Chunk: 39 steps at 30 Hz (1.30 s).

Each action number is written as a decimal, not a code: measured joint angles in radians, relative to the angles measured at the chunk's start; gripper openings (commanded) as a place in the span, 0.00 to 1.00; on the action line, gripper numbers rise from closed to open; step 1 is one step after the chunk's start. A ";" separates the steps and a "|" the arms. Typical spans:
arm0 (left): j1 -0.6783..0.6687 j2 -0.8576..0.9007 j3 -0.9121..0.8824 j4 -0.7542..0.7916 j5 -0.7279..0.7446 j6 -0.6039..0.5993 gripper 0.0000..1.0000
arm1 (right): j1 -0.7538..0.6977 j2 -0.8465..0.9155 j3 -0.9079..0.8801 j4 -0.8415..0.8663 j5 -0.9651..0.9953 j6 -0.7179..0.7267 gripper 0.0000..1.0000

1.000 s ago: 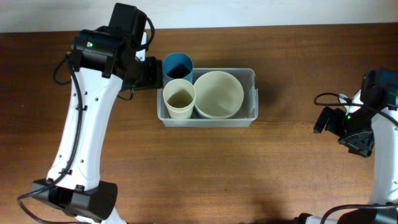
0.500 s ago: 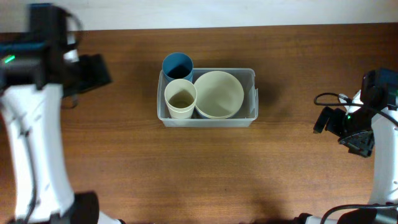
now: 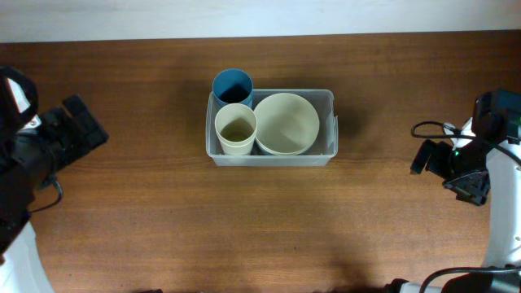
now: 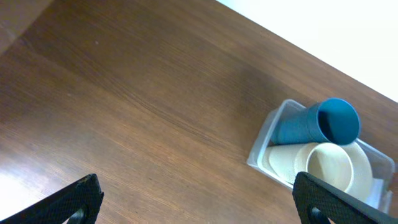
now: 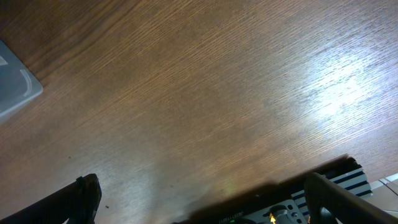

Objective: Pack container

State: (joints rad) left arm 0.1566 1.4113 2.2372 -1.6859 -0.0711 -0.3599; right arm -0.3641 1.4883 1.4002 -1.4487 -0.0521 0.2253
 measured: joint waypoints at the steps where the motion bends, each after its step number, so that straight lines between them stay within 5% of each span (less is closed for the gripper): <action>1: 0.000 -0.005 -0.013 0.000 0.005 0.000 1.00 | 0.000 0.000 0.000 0.000 0.000 0.000 0.99; 7: 0.000 -0.096 -0.238 0.126 0.019 -0.004 1.00 | 0.000 0.000 0.000 0.001 0.000 -0.001 0.99; 23: 0.000 -0.704 -1.092 0.662 0.035 -0.001 1.00 | 0.000 0.000 0.000 0.078 0.003 -0.001 0.99; 39: 0.000 -0.650 -1.226 0.753 0.037 -0.027 1.00 | 0.000 0.000 0.000 0.153 0.090 -0.170 0.99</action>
State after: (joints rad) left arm 0.1570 0.7612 1.0115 -0.9333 -0.0338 -0.3870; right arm -0.3641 1.4883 1.4002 -1.2953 0.0376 0.0551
